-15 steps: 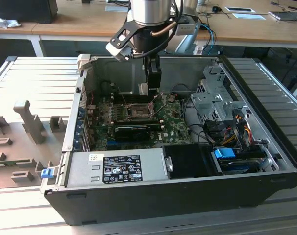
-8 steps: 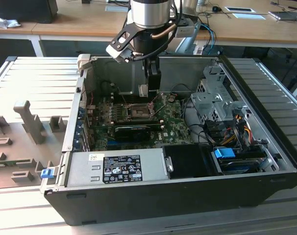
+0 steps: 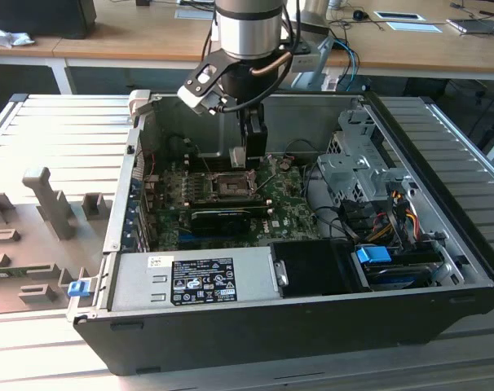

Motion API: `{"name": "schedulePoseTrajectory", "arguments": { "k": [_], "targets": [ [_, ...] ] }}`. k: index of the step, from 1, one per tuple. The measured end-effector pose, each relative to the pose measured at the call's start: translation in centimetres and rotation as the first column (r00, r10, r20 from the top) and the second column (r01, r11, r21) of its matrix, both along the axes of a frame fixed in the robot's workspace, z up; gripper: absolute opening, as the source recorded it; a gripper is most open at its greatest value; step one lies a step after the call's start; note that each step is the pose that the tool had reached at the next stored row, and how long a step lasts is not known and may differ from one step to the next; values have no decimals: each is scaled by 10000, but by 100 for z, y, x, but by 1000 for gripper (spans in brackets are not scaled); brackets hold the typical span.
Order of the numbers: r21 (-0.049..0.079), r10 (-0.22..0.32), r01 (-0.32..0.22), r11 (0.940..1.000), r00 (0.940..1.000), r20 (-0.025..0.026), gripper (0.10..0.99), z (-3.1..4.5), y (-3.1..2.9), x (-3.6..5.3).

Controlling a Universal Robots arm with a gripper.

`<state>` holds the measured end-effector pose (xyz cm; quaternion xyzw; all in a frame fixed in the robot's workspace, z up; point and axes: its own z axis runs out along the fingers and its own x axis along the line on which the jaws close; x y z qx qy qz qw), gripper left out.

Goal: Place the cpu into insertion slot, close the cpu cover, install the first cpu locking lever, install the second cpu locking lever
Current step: 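Place the cpu into insertion slot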

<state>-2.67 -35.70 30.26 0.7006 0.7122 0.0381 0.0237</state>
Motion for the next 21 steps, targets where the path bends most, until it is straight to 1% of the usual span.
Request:
{"name": "schedulePoseTrajectory", "arguments": {
  "k": [14,18,21],
  "targets": [
    [0,0,0,10000,10000,0,533,-112,1,0],
    [0,-1,1,10000,10000,0,533,-149,1,0],
    [-2,0,0,10000,10000,0,533,-192,9,-6]
  ]
}}
